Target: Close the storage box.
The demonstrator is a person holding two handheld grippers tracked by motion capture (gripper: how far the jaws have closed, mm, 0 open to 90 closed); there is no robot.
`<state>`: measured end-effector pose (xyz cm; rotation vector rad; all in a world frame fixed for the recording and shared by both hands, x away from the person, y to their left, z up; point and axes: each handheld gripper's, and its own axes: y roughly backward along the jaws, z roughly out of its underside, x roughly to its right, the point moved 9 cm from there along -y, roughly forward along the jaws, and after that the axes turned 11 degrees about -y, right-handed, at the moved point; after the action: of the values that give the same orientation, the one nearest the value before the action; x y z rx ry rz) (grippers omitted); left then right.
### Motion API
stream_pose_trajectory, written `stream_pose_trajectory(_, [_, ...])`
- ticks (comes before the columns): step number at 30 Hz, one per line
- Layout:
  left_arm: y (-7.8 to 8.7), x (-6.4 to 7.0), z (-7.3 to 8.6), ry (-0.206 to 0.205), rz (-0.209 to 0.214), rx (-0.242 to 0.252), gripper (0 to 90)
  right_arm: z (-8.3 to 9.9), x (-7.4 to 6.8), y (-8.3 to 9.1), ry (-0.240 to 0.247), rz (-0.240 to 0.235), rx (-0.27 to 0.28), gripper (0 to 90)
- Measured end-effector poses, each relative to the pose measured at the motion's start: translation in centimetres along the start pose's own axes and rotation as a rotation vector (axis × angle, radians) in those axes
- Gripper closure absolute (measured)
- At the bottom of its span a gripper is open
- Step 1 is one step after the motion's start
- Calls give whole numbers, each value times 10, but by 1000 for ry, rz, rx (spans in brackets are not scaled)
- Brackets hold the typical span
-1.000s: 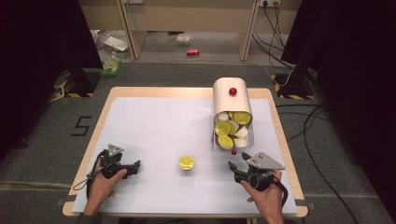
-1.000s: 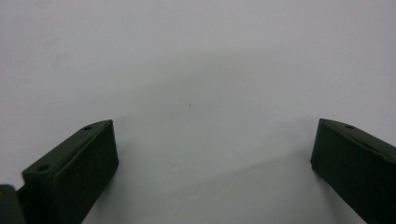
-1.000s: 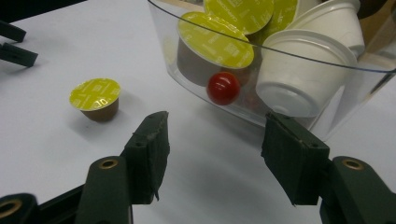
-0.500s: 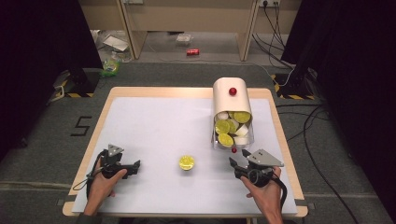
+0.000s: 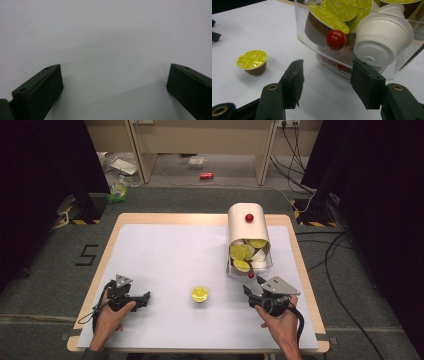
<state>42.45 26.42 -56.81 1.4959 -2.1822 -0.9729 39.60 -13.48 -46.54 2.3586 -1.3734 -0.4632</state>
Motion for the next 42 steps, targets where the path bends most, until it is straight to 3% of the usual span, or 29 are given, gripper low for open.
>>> stream_pose_trajectory(23, [0, 0, 0, 0, 0, 0, 0, -10, -1, -18, 26, -7, -8, 447])
stream_pose_trajectory(42, [0, 0, 0, 0, 0, 1, 0, -17, 4, -30, 20, 4, -7, 448])
